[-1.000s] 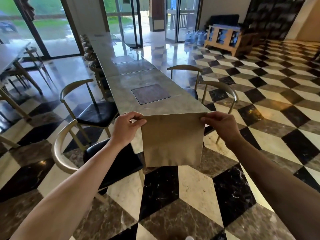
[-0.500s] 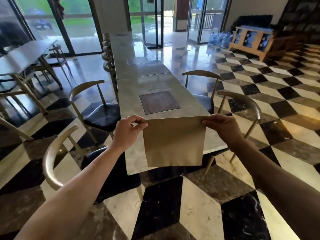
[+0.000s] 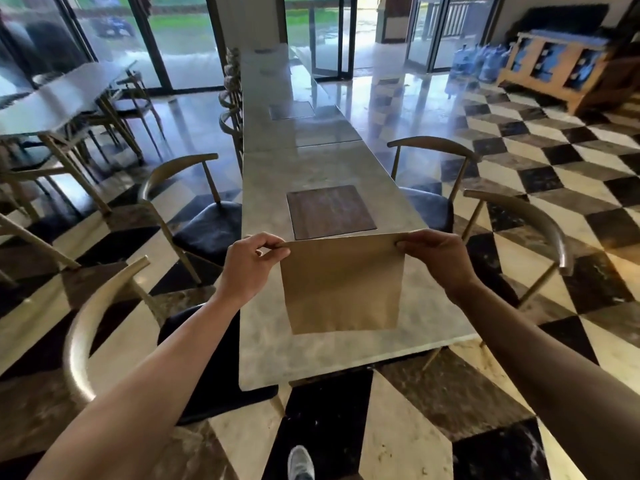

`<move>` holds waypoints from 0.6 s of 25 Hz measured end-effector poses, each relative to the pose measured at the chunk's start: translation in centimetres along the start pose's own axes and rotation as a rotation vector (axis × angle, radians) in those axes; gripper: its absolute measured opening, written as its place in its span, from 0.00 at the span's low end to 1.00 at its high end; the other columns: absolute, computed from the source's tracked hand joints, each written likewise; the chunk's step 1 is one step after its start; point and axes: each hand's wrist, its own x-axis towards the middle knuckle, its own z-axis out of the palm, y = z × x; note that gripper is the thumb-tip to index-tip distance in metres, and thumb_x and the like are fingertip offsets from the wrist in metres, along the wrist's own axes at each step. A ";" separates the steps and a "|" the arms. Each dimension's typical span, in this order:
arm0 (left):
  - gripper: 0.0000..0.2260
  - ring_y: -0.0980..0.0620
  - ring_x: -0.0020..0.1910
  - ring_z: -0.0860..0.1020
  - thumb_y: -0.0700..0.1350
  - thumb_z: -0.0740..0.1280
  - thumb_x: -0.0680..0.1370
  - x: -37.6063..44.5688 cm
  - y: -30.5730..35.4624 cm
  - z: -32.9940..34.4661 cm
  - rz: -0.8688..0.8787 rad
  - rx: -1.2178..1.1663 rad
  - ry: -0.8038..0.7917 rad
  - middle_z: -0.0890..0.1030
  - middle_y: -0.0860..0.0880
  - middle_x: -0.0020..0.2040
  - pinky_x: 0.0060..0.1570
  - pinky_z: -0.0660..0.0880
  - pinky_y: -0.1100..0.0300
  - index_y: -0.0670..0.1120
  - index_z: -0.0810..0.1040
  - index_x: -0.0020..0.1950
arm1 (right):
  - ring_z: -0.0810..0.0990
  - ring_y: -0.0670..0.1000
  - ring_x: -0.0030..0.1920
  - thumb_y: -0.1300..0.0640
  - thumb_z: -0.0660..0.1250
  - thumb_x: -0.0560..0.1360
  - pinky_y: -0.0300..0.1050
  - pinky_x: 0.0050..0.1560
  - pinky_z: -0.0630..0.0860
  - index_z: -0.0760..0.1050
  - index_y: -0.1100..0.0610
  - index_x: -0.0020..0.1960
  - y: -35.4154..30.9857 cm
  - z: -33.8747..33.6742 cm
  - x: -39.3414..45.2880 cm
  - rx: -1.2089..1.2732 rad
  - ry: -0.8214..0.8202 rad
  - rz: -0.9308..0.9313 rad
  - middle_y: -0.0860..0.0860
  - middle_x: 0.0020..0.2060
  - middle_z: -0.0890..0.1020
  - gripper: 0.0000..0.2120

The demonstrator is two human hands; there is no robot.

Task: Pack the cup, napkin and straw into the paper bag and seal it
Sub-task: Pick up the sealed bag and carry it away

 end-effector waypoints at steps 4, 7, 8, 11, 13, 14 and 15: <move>0.15 0.63 0.39 0.79 0.44 0.77 0.70 2.8 -3.0 1.3 0.001 0.019 0.025 0.80 0.61 0.37 0.41 0.73 0.67 0.64 0.78 0.39 | 0.82 0.50 0.43 0.67 0.76 0.67 0.54 0.59 0.78 0.85 0.57 0.44 1.7 1.9 3.9 0.001 0.016 0.004 0.57 0.41 0.86 0.08; 0.14 0.62 0.39 0.79 0.45 0.77 0.70 5.1 -5.0 2.2 -0.011 0.031 0.014 0.79 0.61 0.38 0.42 0.73 0.65 0.64 0.78 0.39 | 0.81 0.48 0.42 0.68 0.75 0.67 0.47 0.54 0.79 0.85 0.60 0.45 2.9 3.0 6.3 -0.010 0.030 0.023 0.57 0.40 0.85 0.08; 0.13 0.61 0.39 0.79 0.45 0.77 0.69 5.6 -5.5 2.4 -0.010 0.034 0.012 0.79 0.61 0.38 0.42 0.74 0.62 0.63 0.79 0.40 | 0.82 0.47 0.41 0.68 0.75 0.67 0.43 0.52 0.79 0.84 0.60 0.45 3.3 3.3 6.9 -0.012 0.030 0.019 0.56 0.39 0.86 0.08; 0.09 0.59 0.40 0.79 0.43 0.77 0.69 7.0 -6.9 3.5 -0.032 0.016 -0.001 0.78 0.60 0.39 0.44 0.76 0.57 0.56 0.82 0.42 | 0.82 0.44 0.38 0.72 0.73 0.68 0.35 0.46 0.78 0.84 0.61 0.46 4.3 4.0 8.5 0.012 0.015 0.036 0.48 0.35 0.86 0.09; 0.08 0.59 0.40 0.78 0.42 0.77 0.69 7.5 -7.7 4.2 -0.051 0.012 -0.011 0.78 0.60 0.38 0.45 0.76 0.56 0.54 0.83 0.42 | 0.82 0.45 0.39 0.74 0.71 0.69 0.37 0.48 0.80 0.82 0.63 0.47 5.0 4.3 9.5 0.041 0.018 0.057 0.48 0.34 0.86 0.10; 0.08 0.60 0.41 0.78 0.42 0.77 0.69 7.7 -7.9 4.6 -0.060 0.019 -0.015 0.78 0.60 0.38 0.45 0.76 0.57 0.54 0.83 0.42 | 0.82 0.47 0.39 0.74 0.71 0.69 0.39 0.50 0.80 0.82 0.64 0.48 5.4 4.4 10.1 0.044 0.016 0.067 0.50 0.35 0.86 0.10; 0.08 0.60 0.41 0.78 0.42 0.77 0.69 8.0 -8.2 4.8 -0.072 0.021 -0.016 0.78 0.60 0.39 0.45 0.76 0.57 0.54 0.83 0.42 | 0.82 0.48 0.40 0.74 0.71 0.69 0.40 0.51 0.80 0.82 0.66 0.49 5.6 4.6 10.7 0.042 0.009 0.076 0.53 0.37 0.85 0.10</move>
